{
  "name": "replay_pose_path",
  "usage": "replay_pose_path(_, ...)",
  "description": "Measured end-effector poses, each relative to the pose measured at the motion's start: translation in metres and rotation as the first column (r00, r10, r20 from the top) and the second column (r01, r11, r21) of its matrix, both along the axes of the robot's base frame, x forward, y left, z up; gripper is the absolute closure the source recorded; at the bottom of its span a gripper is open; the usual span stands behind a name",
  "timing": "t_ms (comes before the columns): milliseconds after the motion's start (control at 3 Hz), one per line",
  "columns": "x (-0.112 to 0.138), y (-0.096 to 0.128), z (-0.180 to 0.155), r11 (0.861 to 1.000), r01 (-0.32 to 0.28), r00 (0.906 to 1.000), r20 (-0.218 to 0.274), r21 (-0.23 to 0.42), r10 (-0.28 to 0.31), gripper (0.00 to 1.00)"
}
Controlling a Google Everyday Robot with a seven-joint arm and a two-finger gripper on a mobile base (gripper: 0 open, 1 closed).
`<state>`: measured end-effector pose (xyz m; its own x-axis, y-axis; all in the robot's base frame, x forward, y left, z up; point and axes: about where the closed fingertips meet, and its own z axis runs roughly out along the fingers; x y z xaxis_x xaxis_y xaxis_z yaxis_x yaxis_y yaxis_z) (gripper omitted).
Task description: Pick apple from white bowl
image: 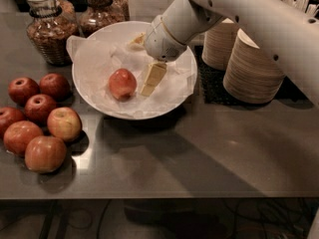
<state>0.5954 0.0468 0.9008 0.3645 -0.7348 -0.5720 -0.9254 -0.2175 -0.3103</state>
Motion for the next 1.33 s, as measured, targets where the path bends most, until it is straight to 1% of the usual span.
replay_pose_path(333, 0.002, 0.009, 0.0, 1.0, -0.015, 0.9999, 0.008, 0.005, 0.014, 0.19)
replay_pose_path(667, 0.004, 0.013, -0.003, 1.0, -0.023, 0.9996, 0.015, 0.008, 0.023, 0.25)
replay_pose_path(1000, 0.008, 0.015, -0.014, 1.0, -0.026, 0.9996, 0.008, 0.009, 0.026, 0.27)
replay_pose_path(1333, 0.014, 0.015, -0.025, 1.0, -0.03, 0.9995, 0.002, 0.007, 0.03, 0.24)
